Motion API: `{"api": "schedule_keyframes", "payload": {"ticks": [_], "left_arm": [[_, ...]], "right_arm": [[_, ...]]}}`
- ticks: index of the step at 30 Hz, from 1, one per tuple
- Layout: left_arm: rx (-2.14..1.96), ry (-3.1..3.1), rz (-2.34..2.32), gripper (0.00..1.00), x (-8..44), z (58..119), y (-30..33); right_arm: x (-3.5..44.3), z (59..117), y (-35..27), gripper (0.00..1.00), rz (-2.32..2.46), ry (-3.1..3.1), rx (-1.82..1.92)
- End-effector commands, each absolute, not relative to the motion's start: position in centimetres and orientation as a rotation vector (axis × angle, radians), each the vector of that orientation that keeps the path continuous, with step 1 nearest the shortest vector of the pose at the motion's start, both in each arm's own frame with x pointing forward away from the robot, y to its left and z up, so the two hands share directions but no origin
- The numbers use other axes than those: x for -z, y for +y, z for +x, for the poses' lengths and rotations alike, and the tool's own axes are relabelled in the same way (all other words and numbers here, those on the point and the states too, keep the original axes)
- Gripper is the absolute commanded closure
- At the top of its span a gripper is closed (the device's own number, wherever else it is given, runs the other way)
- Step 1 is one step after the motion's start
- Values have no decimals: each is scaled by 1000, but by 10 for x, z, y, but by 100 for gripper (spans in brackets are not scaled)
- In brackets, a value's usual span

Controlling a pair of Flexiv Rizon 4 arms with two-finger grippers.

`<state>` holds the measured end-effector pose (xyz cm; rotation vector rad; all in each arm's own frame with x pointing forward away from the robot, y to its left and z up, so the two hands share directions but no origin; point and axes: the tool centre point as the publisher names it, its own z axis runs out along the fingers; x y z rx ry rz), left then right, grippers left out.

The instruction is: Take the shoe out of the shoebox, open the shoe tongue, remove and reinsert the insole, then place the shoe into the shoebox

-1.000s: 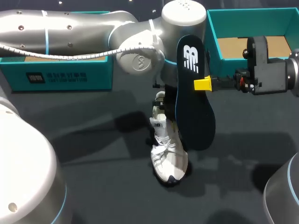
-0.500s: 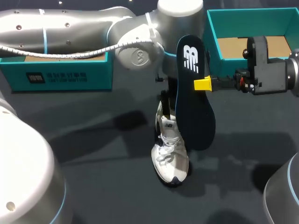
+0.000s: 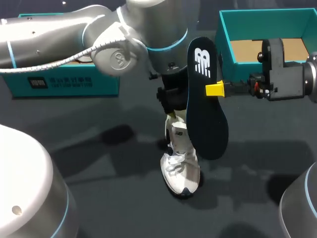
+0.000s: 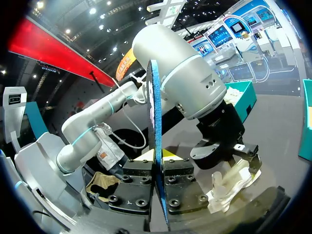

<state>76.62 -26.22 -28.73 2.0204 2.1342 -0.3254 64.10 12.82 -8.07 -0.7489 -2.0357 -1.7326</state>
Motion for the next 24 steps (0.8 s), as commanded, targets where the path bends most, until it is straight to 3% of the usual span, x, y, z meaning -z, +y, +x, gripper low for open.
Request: {"api": "schedule_keyframes", "payload": {"ticks": [1, 8, 24], "left_arm": [[417, 2028, 1950, 0, 283, 769, -257], [709, 1706, 1644, 0, 246, 784, -261], [833, 1566, 1598, 0, 237, 794, -263]], "right_arm": [[81, 641, 130, 100, -752, -2036, 1732], [81, 641, 130, 100, -752, -2036, 1732], [81, 641, 130, 100, -752, -2036, 1732]]}}
